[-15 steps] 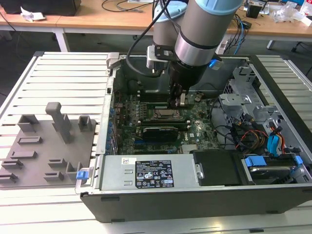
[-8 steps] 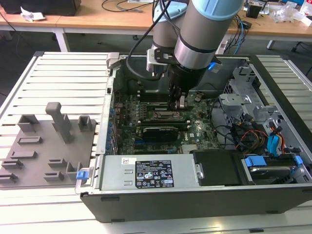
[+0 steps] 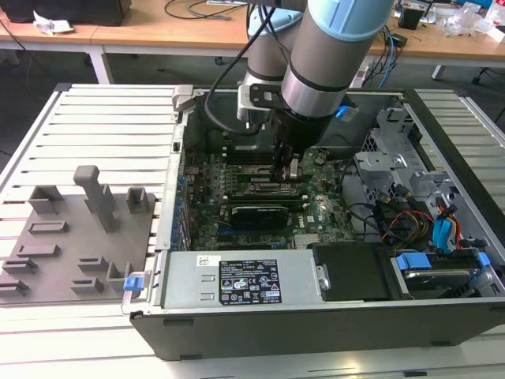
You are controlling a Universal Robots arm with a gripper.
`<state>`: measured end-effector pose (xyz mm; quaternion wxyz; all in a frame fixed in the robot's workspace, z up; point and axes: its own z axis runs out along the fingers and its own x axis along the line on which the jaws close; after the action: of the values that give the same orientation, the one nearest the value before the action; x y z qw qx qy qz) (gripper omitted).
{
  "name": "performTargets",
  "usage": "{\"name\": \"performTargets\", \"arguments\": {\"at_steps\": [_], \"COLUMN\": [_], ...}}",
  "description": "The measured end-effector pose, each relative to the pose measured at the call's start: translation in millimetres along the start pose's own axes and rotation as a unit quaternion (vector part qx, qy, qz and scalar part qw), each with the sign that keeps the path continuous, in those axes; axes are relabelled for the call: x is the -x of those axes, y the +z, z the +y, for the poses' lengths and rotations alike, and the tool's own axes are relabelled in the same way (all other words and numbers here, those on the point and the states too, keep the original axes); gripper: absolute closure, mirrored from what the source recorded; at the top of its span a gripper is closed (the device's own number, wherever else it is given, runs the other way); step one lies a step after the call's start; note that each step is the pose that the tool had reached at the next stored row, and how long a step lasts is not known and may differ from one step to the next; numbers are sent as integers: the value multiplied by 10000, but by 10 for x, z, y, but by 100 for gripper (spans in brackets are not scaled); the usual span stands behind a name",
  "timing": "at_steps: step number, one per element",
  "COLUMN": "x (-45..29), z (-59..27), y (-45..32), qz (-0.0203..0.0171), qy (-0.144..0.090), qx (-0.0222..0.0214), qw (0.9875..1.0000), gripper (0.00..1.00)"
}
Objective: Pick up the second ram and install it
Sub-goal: 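Insert the second ram into the second slot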
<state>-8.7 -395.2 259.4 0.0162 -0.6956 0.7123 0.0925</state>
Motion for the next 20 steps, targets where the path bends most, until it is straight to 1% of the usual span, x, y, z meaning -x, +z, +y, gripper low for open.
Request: {"name": "performTargets", "arguments": {"at_steps": [8, 9, 12, 13, 14, 16, 17, 19, 20], "x": [-10, -13, -30, -34, -36, -41, -44, -48, -45], "z": [-7, -7, -7, -1, 10, 41, 54, 65, 67], "y": [67, 84, 105, 108, 113, 147, 164, 188, 203], "qz": [0, 0, 3, 101, 152, 204, 242, 290, 290], "qy": [0, 1, 1, 11, 16, 22, 27, 37, 39], "qx": [0, 0, 0, -3, -5, -7, -8, -10, -10], "qw": [10000, 10000, 10000, 9999, 9999, 9998, 9997, 9996, 9996], "gripper": [87, 87, 87, 87, 87, 87, 87, 87, 87]}}
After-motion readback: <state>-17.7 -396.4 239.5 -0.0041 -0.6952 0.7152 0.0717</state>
